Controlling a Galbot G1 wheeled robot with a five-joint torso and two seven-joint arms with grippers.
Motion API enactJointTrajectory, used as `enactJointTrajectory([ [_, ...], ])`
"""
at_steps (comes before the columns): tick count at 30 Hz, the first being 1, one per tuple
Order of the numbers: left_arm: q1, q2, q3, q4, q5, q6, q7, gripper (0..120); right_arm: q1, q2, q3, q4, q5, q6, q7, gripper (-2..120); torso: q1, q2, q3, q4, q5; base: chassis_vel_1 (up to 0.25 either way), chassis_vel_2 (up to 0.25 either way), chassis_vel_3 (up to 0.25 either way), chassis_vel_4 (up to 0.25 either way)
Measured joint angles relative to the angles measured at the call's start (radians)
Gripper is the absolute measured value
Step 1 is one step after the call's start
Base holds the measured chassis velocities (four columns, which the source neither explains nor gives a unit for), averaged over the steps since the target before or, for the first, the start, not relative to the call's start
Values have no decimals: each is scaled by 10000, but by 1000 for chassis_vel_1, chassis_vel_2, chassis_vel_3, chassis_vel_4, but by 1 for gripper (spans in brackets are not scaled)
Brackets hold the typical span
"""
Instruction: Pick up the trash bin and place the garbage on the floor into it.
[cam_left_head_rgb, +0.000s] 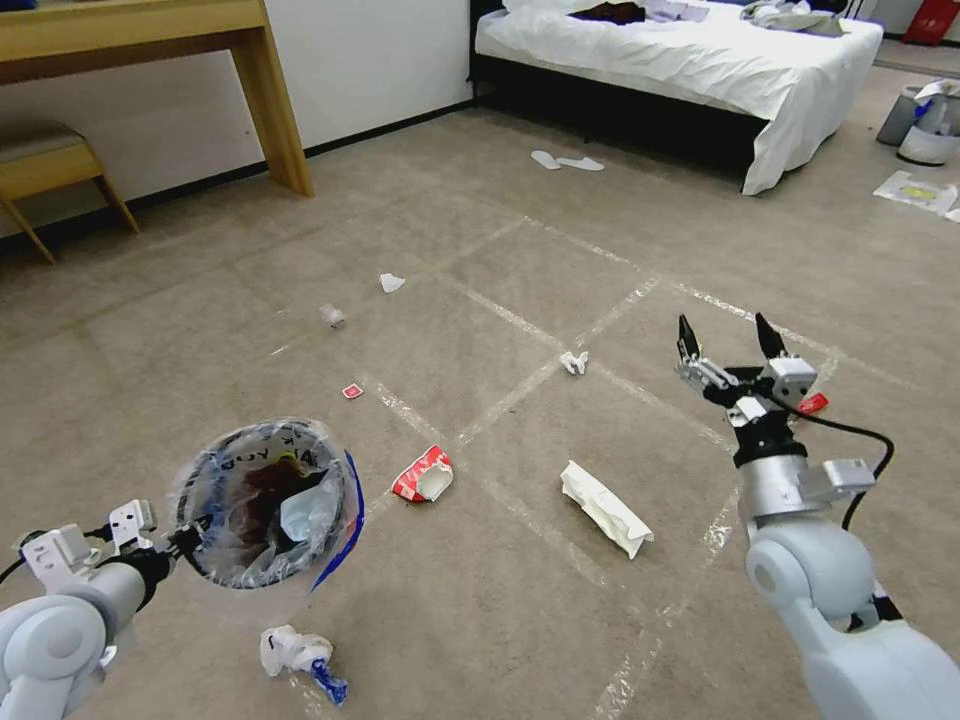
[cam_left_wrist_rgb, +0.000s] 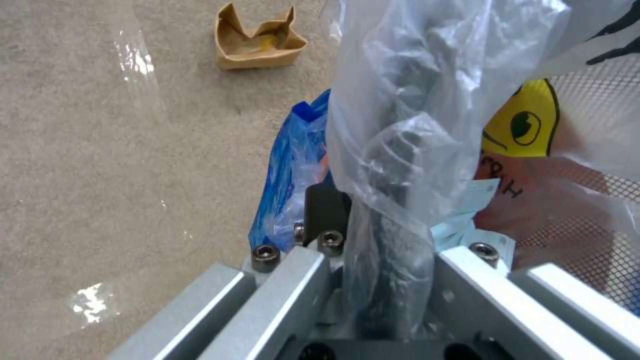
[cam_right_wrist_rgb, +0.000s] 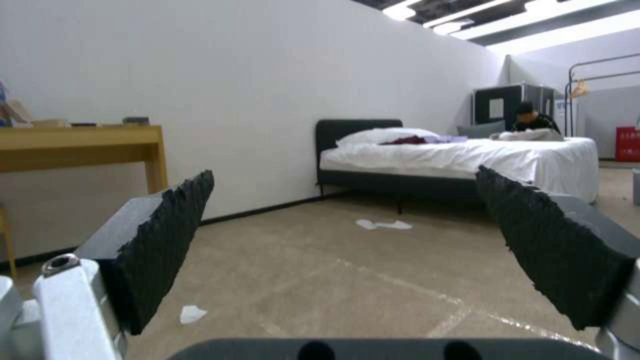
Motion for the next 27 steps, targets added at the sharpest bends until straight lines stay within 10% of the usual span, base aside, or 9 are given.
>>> enactJointTrajectory([
  [27, -43, 0, 4, 92, 9, 0, 55, 0, 278, -14, -313, -516, 32, -32, 43, 100, 2, 0, 2, -1, 0, -30, 33, 38, -36],
])
